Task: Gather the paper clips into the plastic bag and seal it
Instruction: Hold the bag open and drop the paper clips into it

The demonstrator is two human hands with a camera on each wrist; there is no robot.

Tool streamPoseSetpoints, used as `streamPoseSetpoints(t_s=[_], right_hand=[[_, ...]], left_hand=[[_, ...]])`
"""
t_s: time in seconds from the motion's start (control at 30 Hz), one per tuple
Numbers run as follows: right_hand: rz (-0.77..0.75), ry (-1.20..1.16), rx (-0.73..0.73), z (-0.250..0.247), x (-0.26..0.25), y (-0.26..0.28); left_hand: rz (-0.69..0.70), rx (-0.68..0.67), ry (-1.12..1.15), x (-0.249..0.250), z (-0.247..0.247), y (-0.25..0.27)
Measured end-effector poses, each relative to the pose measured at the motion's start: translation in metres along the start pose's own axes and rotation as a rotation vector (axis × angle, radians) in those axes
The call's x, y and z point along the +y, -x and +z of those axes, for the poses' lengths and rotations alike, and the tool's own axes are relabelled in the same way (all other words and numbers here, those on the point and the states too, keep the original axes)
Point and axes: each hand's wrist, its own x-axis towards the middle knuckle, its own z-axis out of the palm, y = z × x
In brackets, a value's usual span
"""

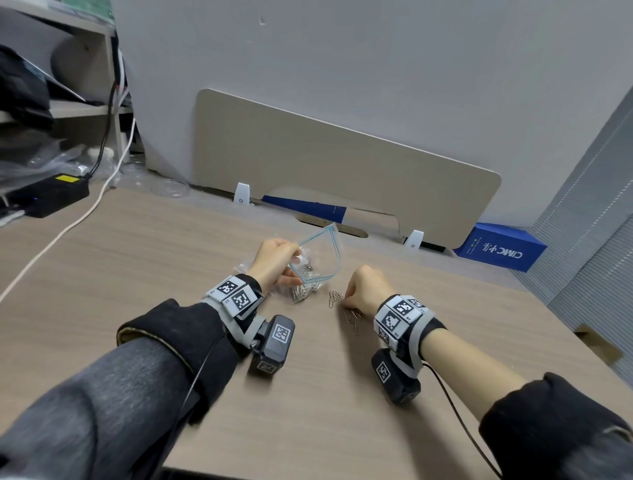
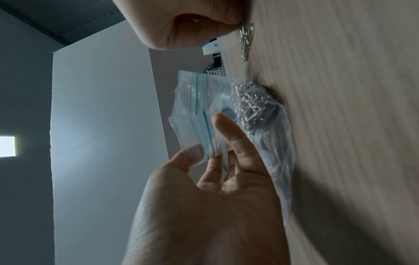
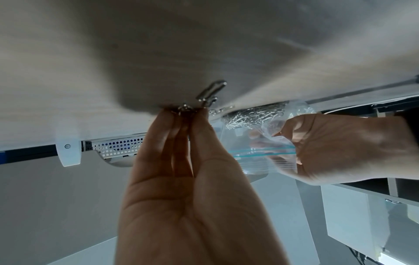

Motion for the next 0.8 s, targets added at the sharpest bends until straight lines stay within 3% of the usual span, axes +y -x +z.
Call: streamPoseSetpoints(t_s=[0.37,0.67,0.8], right_hand=[[0.055,0.093,-0.073,-0.004,-0.011,-0.004],[0.289,-0.463,-0.161,-0.020,0.013,-0.005],[0.301,-0.870,-0.147,-0.054,0.009,-0.004]], left_hand=[[-0.006,0.005,0.003,0.000,0.000,0.001],[0.002,-0.006,-0.007,0.002,-0.001,0.003],[0.006,-0.005,-0.005,0.002,0.000,0.003]])
